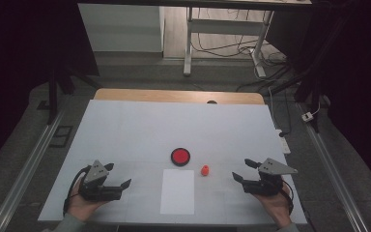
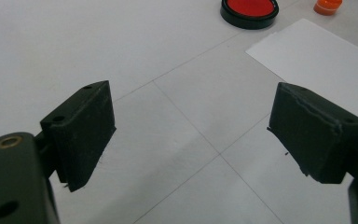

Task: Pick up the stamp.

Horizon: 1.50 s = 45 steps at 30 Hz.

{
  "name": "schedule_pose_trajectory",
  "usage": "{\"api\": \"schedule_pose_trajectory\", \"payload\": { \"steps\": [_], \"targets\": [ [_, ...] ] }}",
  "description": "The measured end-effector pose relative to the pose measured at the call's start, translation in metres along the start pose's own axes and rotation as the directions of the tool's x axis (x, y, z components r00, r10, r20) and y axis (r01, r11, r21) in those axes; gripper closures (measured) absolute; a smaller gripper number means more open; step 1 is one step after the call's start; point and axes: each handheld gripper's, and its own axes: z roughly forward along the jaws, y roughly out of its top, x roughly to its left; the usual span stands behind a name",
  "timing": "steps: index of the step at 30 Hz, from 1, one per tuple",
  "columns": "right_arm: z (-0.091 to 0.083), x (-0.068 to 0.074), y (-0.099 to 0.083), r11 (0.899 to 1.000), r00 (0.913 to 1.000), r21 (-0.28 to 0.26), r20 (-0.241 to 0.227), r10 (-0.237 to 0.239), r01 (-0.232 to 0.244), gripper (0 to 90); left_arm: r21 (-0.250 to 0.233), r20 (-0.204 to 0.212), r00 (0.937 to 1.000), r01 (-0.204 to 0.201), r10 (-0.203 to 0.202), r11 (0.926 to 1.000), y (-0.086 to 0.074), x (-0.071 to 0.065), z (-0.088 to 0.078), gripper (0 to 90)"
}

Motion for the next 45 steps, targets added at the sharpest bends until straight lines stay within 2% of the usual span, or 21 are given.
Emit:
{"api": "schedule_pose_trajectory", "payload": {
  "steps": [9,19,24,27,31,35,40,43,45],
  "targets": [
    [0.008,0.009,0.011,1.000,0.9995,-0.015,-0.028,-0.015,0.014,28.6,0.010,-0.002,1.0000,-0.002,0.002,0.9999,0.001,0.000,0.004,14.4],
    [0.022,0.014,0.019,1.000,0.9982,-0.003,-0.057,-0.021,0.021,28.8,0.013,-0.011,0.9999,0.003,-0.003,0.9999,-0.001,0.001,0.005,14.6],
    [0.029,0.020,0.032,0.999,0.9971,-0.007,-0.069,-0.034,0.034,29.2,0.013,-0.010,0.9999,0.004,-0.004,0.9999,-0.001,0.001,0.006,14.7],
    [0.030,0.024,0.043,0.998,0.9953,0.017,-0.079,-0.057,0.059,29.3,0.015,-0.010,1.0000,0.001,-0.001,0.9999,-0.002,0.001,0.006,14.8],
    [0.033,0.028,0.054,0.999,0.9951,-0.011,-0.087,-0.047,0.046,29.5,0.015,-0.014,0.9999,0.006,-0.006,0.9999,-0.003,0.001,0.007,15.0],
    [0.041,0.035,0.061,0.997,0.9922,-0.009,-0.099,-0.076,0.076,29.8,0.015,-0.013,0.9999,0.007,-0.007,0.9999,-0.002,0.000,0.008,15.0],
    [0.051,0.042,0.061,0.996,0.9896,-0.022,-0.116,-0.085,0.083,30.2,0.021,-0.009,1.0000,-0.001,0.002,0.9998,-0.003,0.000,0.009,15.0],
    [0.054,0.044,0.056,0.998,0.9890,-0.049,-0.137,-0.056,0.049,30.9,0.022,-0.009,1.0000,-0.001,0.002,0.9998,-0.004,-0.001,0.009,15.2],
    [0.057,0.045,0.051,0.998,0.9873,-0.026,-0.147,-0.060,0.057,30.8,0.023,-0.009,1.0000,-0.002,0.002,0.9997,-0.004,-0.001,0.010,15.4]
  ]
}}
